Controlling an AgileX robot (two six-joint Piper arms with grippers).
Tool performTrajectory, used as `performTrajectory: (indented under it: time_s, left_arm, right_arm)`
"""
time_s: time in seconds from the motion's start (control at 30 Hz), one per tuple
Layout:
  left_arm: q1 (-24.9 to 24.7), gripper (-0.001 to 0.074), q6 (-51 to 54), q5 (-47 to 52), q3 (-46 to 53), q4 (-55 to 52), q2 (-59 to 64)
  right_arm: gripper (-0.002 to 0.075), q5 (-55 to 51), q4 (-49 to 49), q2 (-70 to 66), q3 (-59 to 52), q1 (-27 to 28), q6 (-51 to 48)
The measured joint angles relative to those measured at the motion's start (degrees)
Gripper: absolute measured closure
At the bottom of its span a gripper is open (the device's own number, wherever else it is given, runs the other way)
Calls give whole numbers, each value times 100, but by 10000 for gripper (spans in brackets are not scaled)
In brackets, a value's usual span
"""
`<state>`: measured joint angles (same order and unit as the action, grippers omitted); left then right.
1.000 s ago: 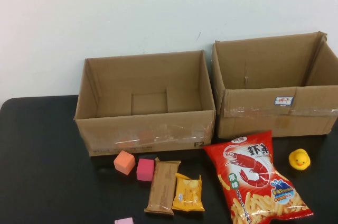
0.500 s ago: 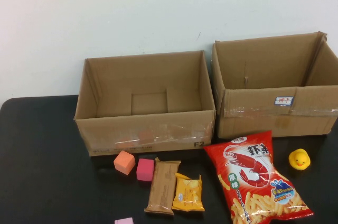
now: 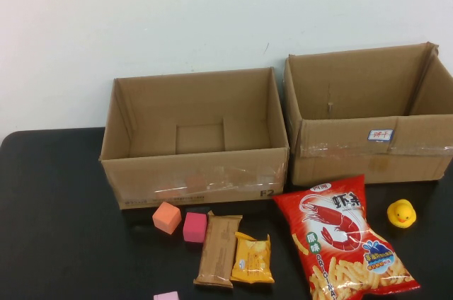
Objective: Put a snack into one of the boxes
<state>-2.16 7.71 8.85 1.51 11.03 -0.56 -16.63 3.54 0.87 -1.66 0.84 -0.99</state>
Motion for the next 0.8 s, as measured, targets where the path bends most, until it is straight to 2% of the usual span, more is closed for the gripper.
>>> performTrajectory:
  time_s: [0.23,0.4,0.53,0.7,0.8]
  left_arm:
    - [0,736,0,-1924,0,0,0]
    - [0,736,0,-2768,0,0,0]
    - [0,736,-206,-3097,0,14,0]
    - [0,736,-1699,-3402,0,-7,0]
    - [0,736,-1963,-3006,-99,-388,0]
  right_arm:
    - [726,2008,10,0,0,0,35]
    - [726,3567,20,0,0,0,232]
    - [726,4335,20,0,0,0,531]
    - [726,5123,20,0,0,0,825]
    - [726,4935,20,0,153,0,871]
